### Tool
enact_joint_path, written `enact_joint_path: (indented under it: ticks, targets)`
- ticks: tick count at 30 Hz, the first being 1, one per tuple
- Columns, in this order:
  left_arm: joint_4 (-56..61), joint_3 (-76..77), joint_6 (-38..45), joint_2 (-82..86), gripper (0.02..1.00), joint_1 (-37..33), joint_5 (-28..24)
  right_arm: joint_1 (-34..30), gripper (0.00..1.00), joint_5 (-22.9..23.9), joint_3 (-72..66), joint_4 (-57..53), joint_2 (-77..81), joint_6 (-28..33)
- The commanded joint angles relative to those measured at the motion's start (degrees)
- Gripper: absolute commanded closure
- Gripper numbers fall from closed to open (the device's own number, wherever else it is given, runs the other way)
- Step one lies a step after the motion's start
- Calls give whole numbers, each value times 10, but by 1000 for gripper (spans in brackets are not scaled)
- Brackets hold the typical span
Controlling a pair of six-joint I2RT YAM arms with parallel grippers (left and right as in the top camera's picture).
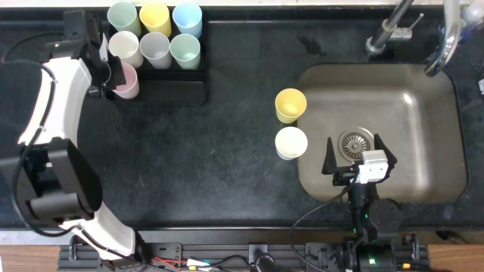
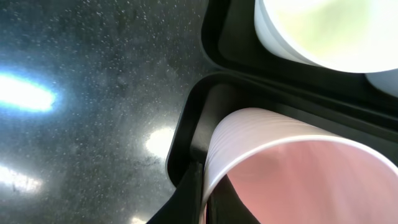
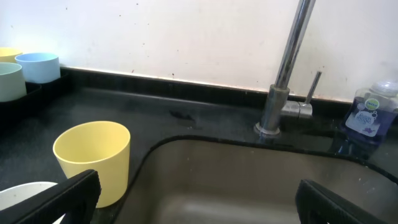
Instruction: Store Cups
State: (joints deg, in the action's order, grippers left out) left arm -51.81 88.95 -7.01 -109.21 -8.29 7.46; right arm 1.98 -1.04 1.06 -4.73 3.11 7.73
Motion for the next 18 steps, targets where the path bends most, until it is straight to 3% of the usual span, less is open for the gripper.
enact_joint_path:
  ticks: [1,2,4,6,8,13,18]
  targets:
    - [4,-1,6,-20,932,-4,-4,3,5,6,-8,3,-5,-2]
    - [5,-1,5,-20,886,-4,-4,3,5,6,-8,3,-5,-2]
    - [8,-1,5,-20,649,-4,-4,3,5,6,-8,3,-5,-2]
    - [7,-1,-10,-20,332,-4,4,3,5,6,-8,3,-5,-2]
    - [6,1,-18,-16,167,-4,10,3,3,6,-8,3,-5,-2]
    - [-4,16,-66,47,18,-4,36,3,3,6,-8,3,-5,-2]
    - [-43,52,-131,134,18,15,36,3,5,6,-8,3,-5,-2]
